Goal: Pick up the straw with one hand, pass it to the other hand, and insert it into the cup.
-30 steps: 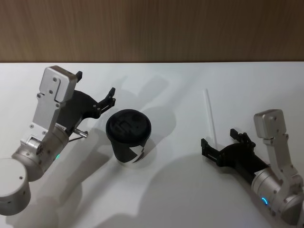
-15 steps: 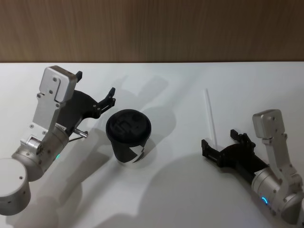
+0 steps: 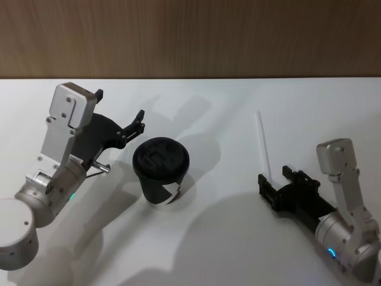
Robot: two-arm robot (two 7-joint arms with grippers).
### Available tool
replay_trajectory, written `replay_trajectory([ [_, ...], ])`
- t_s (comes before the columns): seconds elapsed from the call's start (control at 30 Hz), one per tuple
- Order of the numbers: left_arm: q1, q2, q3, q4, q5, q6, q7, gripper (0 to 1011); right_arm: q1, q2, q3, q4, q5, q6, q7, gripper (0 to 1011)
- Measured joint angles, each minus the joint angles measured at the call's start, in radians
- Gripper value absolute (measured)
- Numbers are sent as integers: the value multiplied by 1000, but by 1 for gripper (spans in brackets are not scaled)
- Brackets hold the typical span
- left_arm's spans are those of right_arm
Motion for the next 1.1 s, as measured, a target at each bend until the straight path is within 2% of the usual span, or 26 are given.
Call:
replay_trajectory([
  [0.07, 0, 0, 0, 0, 0, 0, 0, 1003, -4, -1, 1, -2, 0, 3, 4, 592],
  [0.3, 0, 0, 0, 0, 0, 0, 0, 1003, -10, -1, 2, -4, -1, 4, 19, 366],
  [0.37, 0, 0, 0, 0, 0, 0, 0, 1003, -12, -1, 2, -4, -1, 4, 23, 333],
  [0.43, 0, 0, 0, 0, 0, 0, 0, 1003, -14, 0, 1, -5, -2, 4, 29, 247],
  [0.63, 0, 0, 0, 0, 0, 0, 0, 1003, -18, 0, 0, -7, -3, 4, 41, 77],
  [0.93, 0, 0, 0, 0, 0, 0, 0, 1003, -24, -5, 2, -10, -11, -2, 48, 17],
  [1.1, 0, 0, 0, 0, 0, 0, 0, 1003, -30, -16, 11, -11, -20, -28, 41, 2],
])
